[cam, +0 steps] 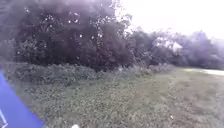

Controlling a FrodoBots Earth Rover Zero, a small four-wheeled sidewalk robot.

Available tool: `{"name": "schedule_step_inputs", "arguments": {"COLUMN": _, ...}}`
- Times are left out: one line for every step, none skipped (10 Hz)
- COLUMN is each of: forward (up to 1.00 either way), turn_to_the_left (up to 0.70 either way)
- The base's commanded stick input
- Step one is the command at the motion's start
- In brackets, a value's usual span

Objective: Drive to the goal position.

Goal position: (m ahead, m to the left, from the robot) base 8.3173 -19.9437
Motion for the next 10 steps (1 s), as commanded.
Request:
{"name": "schedule_step_inputs", "arguments": {"forward": 0.00, "turn_to_the_left": -0.70}}
{"name": "schedule_step_inputs", "arguments": {"forward": 0.00, "turn_to_the_left": -0.70}}
{"name": "schedule_step_inputs", "arguments": {"forward": 0.00, "turn_to_the_left": -0.70}}
{"name": "schedule_step_inputs", "arguments": {"forward": 0.00, "turn_to_the_left": -0.70}}
{"name": "schedule_step_inputs", "arguments": {"forward": 0.00, "turn_to_the_left": -0.70}}
{"name": "schedule_step_inputs", "arguments": {"forward": 0.00, "turn_to_the_left": -0.70}}
{"name": "schedule_step_inputs", "arguments": {"forward": 0.00, "turn_to_the_left": -0.70}}
{"name": "schedule_step_inputs", "arguments": {"forward": 0.00, "turn_to_the_left": -0.70}}
{"name": "schedule_step_inputs", "arguments": {"forward": 0.00, "turn_to_the_left": -0.70}}
{"name": "schedule_step_inputs", "arguments": {"forward": 0.00, "turn_to_the_left": -0.70}}
